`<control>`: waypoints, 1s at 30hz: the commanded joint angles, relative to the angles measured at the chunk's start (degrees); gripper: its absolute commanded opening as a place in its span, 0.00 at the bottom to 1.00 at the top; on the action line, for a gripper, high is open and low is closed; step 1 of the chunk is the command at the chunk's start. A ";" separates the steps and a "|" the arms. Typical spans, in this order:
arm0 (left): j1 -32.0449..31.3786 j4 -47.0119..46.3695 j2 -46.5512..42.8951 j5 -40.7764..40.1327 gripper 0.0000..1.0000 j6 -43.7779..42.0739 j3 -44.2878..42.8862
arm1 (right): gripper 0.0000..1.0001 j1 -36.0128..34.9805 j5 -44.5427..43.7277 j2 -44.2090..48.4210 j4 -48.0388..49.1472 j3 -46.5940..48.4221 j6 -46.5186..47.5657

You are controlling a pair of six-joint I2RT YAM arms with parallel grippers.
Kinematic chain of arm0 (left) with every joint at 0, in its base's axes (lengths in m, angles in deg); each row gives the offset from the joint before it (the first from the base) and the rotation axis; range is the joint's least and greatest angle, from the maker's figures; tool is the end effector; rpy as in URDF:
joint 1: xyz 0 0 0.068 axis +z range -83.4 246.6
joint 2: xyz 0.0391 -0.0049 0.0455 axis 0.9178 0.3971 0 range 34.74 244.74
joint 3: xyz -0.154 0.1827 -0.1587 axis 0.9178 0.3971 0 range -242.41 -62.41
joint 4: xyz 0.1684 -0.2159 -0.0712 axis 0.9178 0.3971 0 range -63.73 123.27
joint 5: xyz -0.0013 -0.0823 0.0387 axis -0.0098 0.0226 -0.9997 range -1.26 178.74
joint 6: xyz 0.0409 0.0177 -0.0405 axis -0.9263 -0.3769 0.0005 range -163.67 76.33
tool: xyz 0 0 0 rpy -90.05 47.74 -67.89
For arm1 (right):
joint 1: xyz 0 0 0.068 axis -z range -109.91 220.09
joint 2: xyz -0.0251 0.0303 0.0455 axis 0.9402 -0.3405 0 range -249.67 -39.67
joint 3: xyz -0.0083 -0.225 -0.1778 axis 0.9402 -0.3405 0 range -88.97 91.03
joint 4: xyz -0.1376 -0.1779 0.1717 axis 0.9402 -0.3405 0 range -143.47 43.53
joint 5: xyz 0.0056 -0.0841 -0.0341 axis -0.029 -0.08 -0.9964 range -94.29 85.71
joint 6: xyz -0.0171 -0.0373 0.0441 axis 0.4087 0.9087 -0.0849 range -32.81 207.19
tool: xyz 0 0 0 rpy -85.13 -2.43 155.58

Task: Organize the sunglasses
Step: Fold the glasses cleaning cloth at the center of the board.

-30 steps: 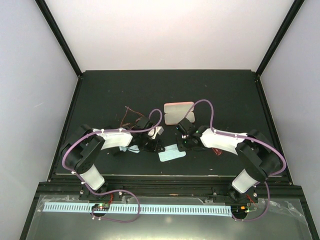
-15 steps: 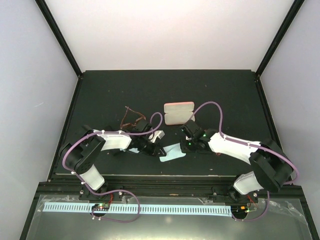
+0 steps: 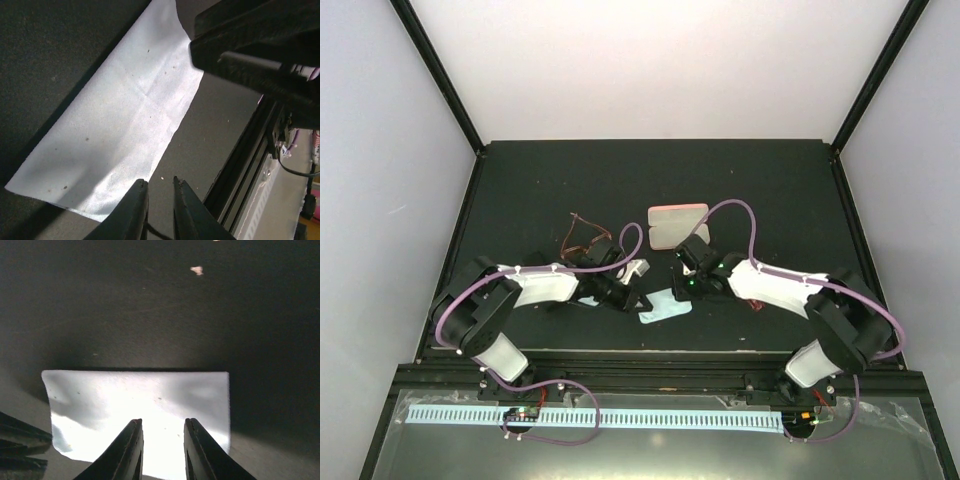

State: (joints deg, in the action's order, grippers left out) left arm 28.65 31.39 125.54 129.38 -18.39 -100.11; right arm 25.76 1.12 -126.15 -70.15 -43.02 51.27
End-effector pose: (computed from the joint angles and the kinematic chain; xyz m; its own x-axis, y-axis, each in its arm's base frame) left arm 0.2105 -0.2009 0.1222 -0.9210 0.3073 -0.2396 0.3802 0.5738 -0.7254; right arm 0.2095 0.2106 0.1565 -0.9469 -0.1085 -0.3026 -0.2093 0.9226 0.3242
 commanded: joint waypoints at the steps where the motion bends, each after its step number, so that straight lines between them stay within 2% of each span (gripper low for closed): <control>1: -0.27 -3.65 1.88 0.51 0.14 2.69 -1.88 | 0.25 -0.97 5.27 -3.26 3.81 1.85 0.71; 5: -0.52 -4.18 3.93 -0.33 0.12 4.63 -2.16 | 0.23 -1.43 5.36 -5.29 4.04 1.29 -0.27; 11: -1.52 0.38 5.31 -4.23 0.11 4.23 -1.77 | 0.22 -1.46 3.57 -3.88 2.89 -2.42 -1.83; 18: -1.93 8.32 0.84 -11.10 0.08 1.92 2.29 | 0.22 -1.50 -3.22 1.79 -2.61 -6.45 -4.99; 22: -1.89 10.47 -3.22 -11.49 0.06 0.94 2.40 | 0.22 -1.49 -6.01 4.26 -4.61 -5.33 -5.21; 27: -1.92 7.35 -7.63 -8.03 0.07 2.04 -0.03 | 0.22 -1.68 -1.77 2.42 -1.52 -1.66 -2.87; 30: -1.86 4.13 -7.86 -9.23 0.07 5.41 -1.60 | 0.22 -2.02 2.08 0.16 1.97 0.35 -2.06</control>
State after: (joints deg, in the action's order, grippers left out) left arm 27.09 38.98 119.03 120.47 -15.77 -98.29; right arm 24.36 -0.67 -123.79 -72.62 -45.92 47.88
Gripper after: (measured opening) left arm 0.067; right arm 0.219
